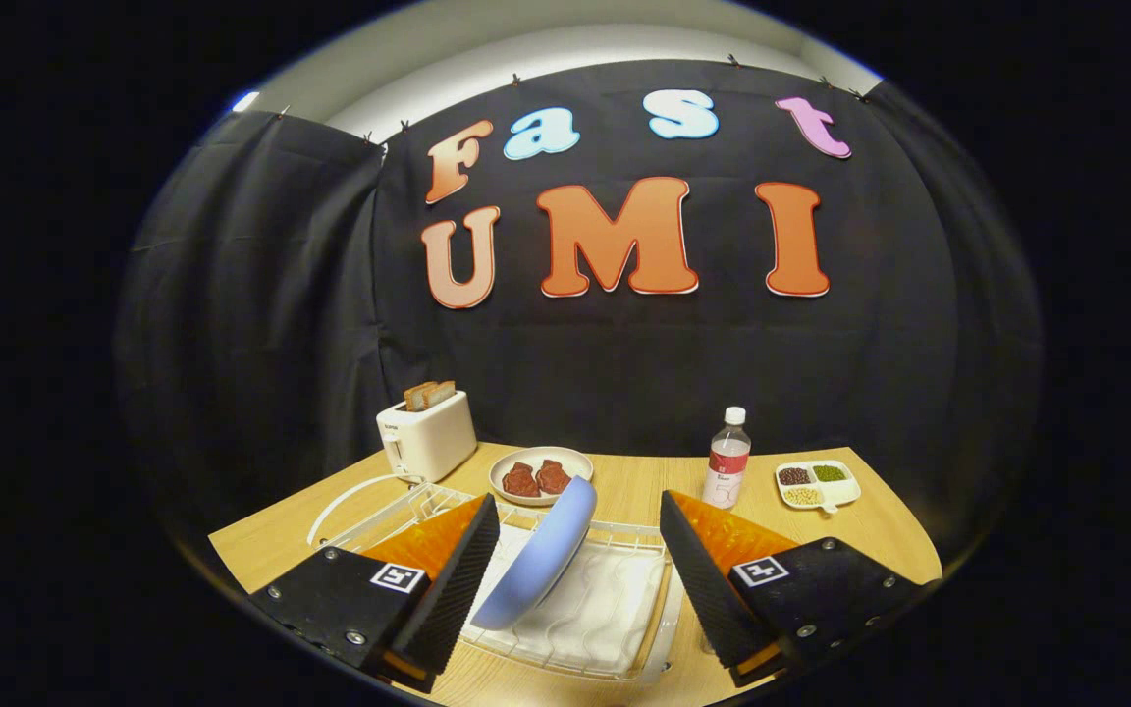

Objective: Take the plate from the dish rack, then take the spoon from the basket and place it into the plate.

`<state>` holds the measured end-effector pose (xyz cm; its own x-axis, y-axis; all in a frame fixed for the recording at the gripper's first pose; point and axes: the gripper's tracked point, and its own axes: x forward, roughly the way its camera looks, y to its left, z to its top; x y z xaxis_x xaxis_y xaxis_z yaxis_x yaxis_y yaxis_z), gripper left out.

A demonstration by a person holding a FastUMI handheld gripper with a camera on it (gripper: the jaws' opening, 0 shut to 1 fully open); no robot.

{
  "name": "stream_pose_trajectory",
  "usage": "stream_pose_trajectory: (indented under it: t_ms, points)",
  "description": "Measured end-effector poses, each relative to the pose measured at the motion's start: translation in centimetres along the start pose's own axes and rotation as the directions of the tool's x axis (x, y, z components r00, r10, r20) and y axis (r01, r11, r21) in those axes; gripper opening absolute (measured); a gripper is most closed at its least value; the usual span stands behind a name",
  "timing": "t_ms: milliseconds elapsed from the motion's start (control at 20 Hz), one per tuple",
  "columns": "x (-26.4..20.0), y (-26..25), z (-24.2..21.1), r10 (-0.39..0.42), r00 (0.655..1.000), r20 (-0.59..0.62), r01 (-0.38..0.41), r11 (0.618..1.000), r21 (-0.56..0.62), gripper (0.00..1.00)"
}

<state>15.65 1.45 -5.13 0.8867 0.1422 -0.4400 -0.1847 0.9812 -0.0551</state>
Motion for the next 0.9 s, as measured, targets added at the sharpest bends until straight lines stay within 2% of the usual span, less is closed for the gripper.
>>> stream_pose_trajectory:
  t_ms: [200, 450, 550, 650, 900]
  points:
    - [2.6, 1.0, -1.7, 0.037, 0.990, -0.133, -0.031, 0.999, 0.045, 0.97]
    - [5.3, 0.1, -3.9, -0.001, 0.955, -0.296, 0.035, 0.994, 0.106, 0.94]
    - [6.1, 0.0, -4.6, -0.008, 0.939, -0.345, 0.054, 0.991, 0.124, 0.90]
    - [6.9, 0.1, -5.5, -0.006, 0.915, -0.403, 0.072, 0.986, 0.149, 0.85]
    - [7.9, 0.8, -8.9, -0.017, 0.818, -0.574, 0.184, 0.954, 0.235, 0.58]
